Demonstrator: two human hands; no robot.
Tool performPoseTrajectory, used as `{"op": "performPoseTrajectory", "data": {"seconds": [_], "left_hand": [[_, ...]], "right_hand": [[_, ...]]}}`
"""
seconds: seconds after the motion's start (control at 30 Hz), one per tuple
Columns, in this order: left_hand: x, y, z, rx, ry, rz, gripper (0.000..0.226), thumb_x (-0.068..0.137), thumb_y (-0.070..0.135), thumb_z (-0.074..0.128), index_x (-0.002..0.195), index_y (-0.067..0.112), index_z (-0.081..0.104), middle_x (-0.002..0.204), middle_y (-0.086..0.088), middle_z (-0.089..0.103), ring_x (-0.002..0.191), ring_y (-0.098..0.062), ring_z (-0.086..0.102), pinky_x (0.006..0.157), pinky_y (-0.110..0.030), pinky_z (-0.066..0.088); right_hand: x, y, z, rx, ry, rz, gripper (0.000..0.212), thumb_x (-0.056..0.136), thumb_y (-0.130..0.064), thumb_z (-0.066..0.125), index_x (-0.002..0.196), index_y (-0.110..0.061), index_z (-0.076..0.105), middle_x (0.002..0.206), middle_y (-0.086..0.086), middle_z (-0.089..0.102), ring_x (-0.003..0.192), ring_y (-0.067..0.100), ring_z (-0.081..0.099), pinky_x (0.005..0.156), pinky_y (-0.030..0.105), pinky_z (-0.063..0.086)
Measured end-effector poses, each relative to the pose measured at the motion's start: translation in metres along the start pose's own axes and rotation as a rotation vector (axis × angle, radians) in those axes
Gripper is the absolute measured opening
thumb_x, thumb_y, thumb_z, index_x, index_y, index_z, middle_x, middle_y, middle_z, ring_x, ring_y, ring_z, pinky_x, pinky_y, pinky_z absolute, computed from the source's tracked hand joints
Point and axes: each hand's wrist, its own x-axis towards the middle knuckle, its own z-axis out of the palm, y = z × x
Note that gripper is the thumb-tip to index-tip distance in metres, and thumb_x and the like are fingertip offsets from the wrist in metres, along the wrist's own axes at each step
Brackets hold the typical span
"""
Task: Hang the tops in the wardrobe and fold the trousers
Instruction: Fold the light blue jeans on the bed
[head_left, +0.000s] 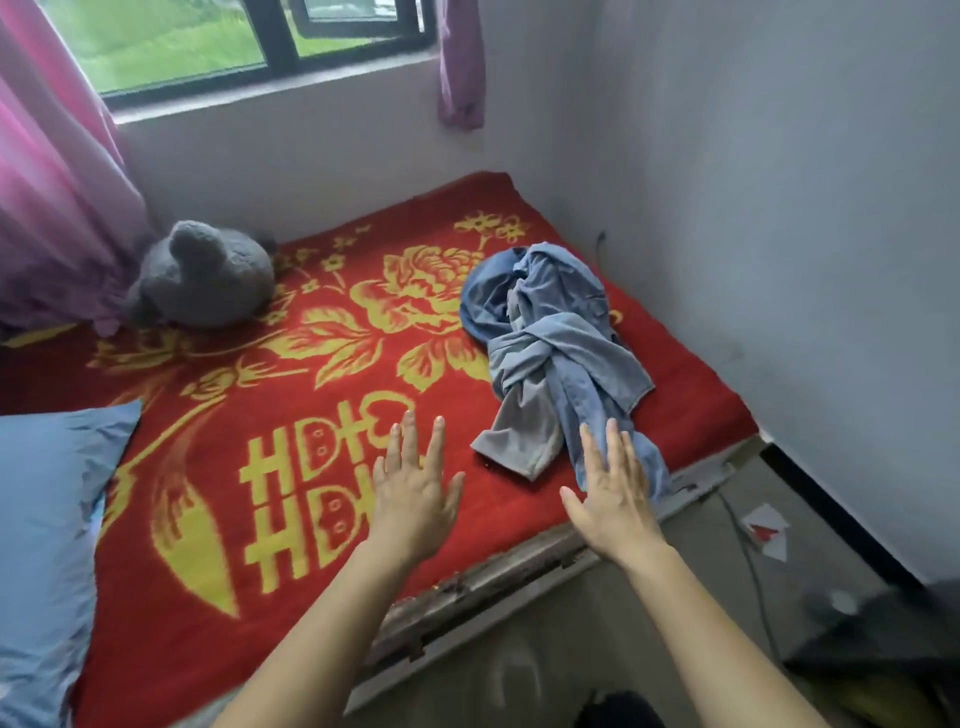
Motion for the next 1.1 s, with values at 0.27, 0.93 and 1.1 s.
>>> {"op": "performPoseTrajectory", "data": {"seconds": [0.27,0.93,1.1], "left_hand": [[0.167,0.062,0.054,0.017,-0.133,0.059,0.077,0.099,0.053,0.036,0.156,0.028,-0.01,0.161,-0.011,-0.02,0.15,-0.031,-0.012,0.12,-0.049,0.014],[0.49,0.112,0.267,0.027,-0.531,-0.077,0.079,0.092,0.038,0.05,0.154,0.039,0.0,0.164,-0.003,-0.008,0.151,-0.027,-0.007,0.112,-0.054,0.029],[0.5,0.086,0.34,0.08,-0.66,-0.138,0.079,0.088,0.053,0.042,0.154,0.041,0.0,0.164,0.001,-0.005,0.15,-0.02,-0.009,0.116,-0.059,0.015]], "right_hand": [[0.16,0.08,0.001,0.013,-0.097,0.107,0.085,0.098,-0.041,0.051,0.159,-0.021,-0.004,0.164,0.017,-0.016,0.152,0.033,-0.008,0.124,0.044,0.005],[0.512,0.201,0.13,0.099,-0.298,0.021,0.062,0.103,-0.032,0.037,0.16,-0.028,0.012,0.167,0.008,0.008,0.151,0.027,0.018,0.118,0.045,0.026],[0.558,0.197,0.15,0.128,-0.005,0.054,0.056,0.097,-0.053,0.039,0.137,-0.018,0.055,0.115,0.002,0.069,0.113,0.028,0.058,0.103,0.044,0.037]]}}
